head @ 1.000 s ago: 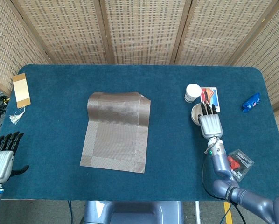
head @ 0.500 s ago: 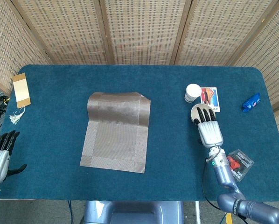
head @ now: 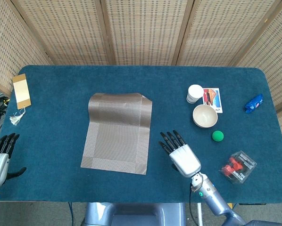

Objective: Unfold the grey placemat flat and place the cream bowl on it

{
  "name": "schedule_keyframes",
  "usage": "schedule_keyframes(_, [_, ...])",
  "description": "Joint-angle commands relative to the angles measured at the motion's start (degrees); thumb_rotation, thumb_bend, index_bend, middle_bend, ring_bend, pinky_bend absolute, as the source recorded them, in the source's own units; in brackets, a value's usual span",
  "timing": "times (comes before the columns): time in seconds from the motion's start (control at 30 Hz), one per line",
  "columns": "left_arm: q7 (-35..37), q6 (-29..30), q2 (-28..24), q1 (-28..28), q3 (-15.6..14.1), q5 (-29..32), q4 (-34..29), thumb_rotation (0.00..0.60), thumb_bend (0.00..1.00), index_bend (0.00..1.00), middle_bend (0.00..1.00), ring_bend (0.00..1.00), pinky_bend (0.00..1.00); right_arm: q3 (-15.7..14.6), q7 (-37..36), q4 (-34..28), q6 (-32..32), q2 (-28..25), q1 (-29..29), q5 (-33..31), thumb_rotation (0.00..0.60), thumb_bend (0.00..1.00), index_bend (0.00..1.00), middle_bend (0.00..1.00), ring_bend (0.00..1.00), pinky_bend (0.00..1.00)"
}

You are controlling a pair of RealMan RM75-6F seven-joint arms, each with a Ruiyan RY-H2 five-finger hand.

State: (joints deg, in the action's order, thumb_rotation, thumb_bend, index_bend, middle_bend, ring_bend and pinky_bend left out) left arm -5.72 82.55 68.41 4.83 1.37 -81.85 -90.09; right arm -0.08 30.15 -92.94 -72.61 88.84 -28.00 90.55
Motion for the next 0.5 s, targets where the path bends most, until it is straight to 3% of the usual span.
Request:
schedule_keyframes(0.03, [0.5,-0.3,0.0,0.0,0.1,0.2,0.4,0.6,0.09,0.0,0.0,0.0,0.0,-1.2,-0.7,-0.3,0.8,2.7,-1.0,3.3,0.6,0.0,0.13,0.0,0.0,0.05])
schedule_keyframes(0.17, [0.9,-0.7,0.1,0.2,0.1,0.1,0.7,0.6,0.09,0.0,0.0,0.0,0.0,-1.7,-5.1,2.9,1.5,5.1,-2.0,5.9,0.6,0.0,0.14,0.0,0.0,0.05])
schedule_keyframes(0.5, [0.4,-1.1,0.3,0.4,0.1,0.2,0.7,0.6,0.09,0.0,0.0,0.0,0.0,-1.5,-9.7,7.2,2.7,9.1,-2.2,5.7,0.6,0.0,0.25,0.0,0.0,0.05])
